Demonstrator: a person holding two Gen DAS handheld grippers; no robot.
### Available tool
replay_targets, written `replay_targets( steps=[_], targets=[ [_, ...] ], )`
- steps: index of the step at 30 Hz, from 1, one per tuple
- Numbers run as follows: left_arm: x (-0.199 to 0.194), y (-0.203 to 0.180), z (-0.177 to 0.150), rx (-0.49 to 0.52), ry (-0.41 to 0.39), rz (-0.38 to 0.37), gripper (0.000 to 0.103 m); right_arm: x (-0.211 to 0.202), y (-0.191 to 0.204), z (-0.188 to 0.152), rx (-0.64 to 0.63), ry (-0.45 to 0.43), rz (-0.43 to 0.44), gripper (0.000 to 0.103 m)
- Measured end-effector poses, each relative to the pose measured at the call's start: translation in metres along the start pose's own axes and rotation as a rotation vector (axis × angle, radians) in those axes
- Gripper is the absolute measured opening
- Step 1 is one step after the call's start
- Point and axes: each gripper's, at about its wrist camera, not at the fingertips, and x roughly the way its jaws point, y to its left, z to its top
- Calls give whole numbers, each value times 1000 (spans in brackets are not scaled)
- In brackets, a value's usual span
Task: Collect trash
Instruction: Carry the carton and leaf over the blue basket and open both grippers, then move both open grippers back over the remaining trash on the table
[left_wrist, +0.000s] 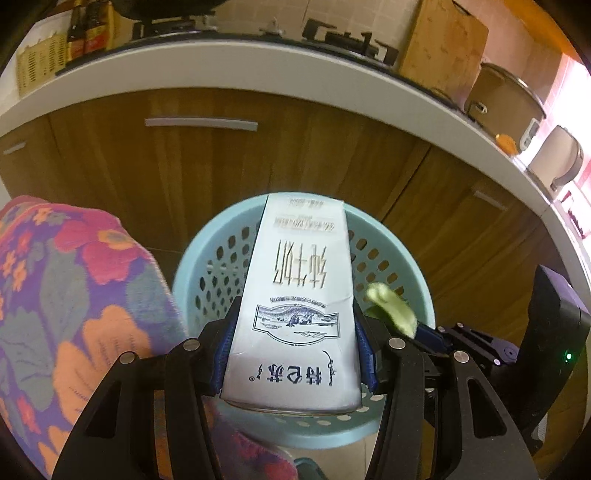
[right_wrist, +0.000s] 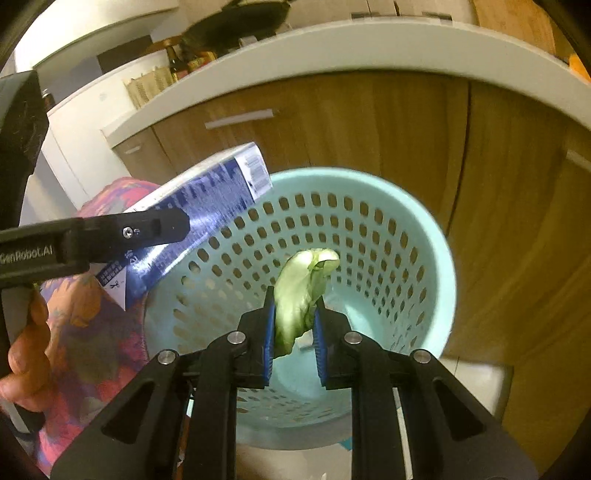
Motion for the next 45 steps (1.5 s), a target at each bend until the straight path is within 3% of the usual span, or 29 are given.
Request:
replay_targets(
  steps=[4, 19, 26, 30, 42, 45],
  targets=[
    [5, 0, 1, -2, 12, 10, 58, 5, -6, -3, 36, 23, 9, 29],
    [-36, 19, -16, -56, -77, -13, 65, -20, 11, 0, 13, -21, 28, 29],
    [-73, 31, -28, -68, -142, 2, 68, -36, 49, 4, -54, -53, 69, 32],
    [-100, 38, -40, -73, -192, 19, 70, -47, 75, 6, -103, -81, 89, 44],
    [-185, 92, -85, -177, -337, 71, 72, -60, 160, 15, -249, -102, 191, 44],
    [-206, 107, -98, -203, -363, 120, 72, -57, 180, 17, -276, -93, 222, 44]
  ],
)
